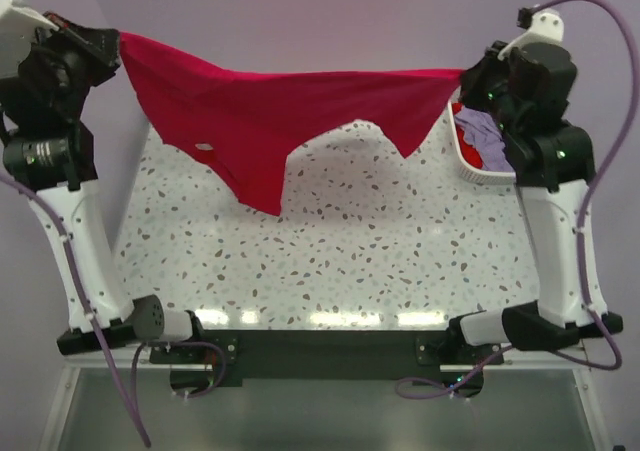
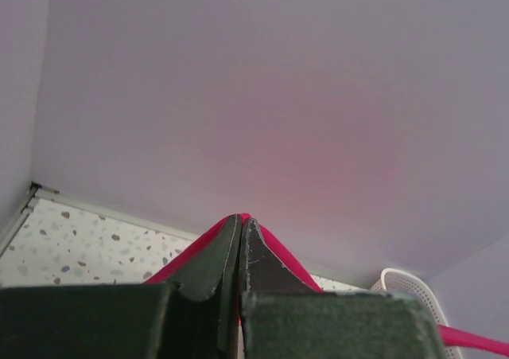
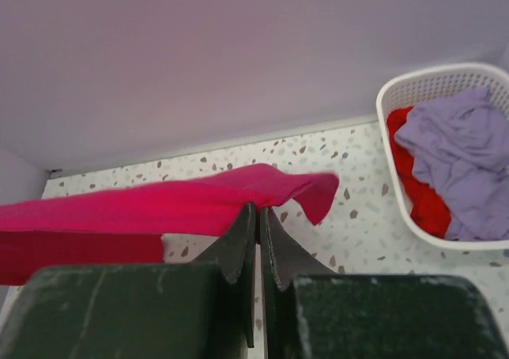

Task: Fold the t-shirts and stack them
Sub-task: Flatten the tshirt out

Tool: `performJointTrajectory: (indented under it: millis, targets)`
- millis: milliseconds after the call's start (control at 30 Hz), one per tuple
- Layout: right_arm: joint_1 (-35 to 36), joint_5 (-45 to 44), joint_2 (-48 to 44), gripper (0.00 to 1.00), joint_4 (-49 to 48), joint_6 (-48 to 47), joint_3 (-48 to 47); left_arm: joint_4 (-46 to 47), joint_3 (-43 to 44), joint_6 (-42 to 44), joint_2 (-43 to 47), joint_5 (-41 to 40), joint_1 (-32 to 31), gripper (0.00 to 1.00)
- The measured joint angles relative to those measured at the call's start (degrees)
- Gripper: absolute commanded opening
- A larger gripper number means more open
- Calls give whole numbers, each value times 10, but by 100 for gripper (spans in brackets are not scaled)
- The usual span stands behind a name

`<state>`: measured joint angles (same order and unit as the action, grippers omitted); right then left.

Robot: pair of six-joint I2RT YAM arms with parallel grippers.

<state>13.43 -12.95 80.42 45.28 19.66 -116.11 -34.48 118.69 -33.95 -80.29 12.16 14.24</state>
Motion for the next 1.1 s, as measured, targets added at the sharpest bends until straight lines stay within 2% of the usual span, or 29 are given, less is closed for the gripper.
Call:
performJointTrajectory:
  millis: [200,333,467,600,700,833,1000,1100]
  targets:
    - [0,0,-162,0,11,-70,22,-16,23,11,139,-30,0,0]
    - [0,0,-238,0,28,-102,26,-24,69,32,195,-44,0,0]
    - [0,2,-268,0,42,-119,35,-20,109,53,215,-53,0,0]
    - [0,5,-265,0,46,-126,69,-14,95,68,212,-49,-1,0]
    - [0,4,-255,0,43,-126,113,17,14,67,211,-32,-1,0]
    - [0,4,-230,0,11,-118,209,80,-168,65,189,-3,-1,0]
    - [0,1,-160,0,-73,-96,360,173,-352,58,81,37,-4,0]
    - [-3,-15,-83,0,-129,-83,432,201,-402,58,-11,45,-25,0]
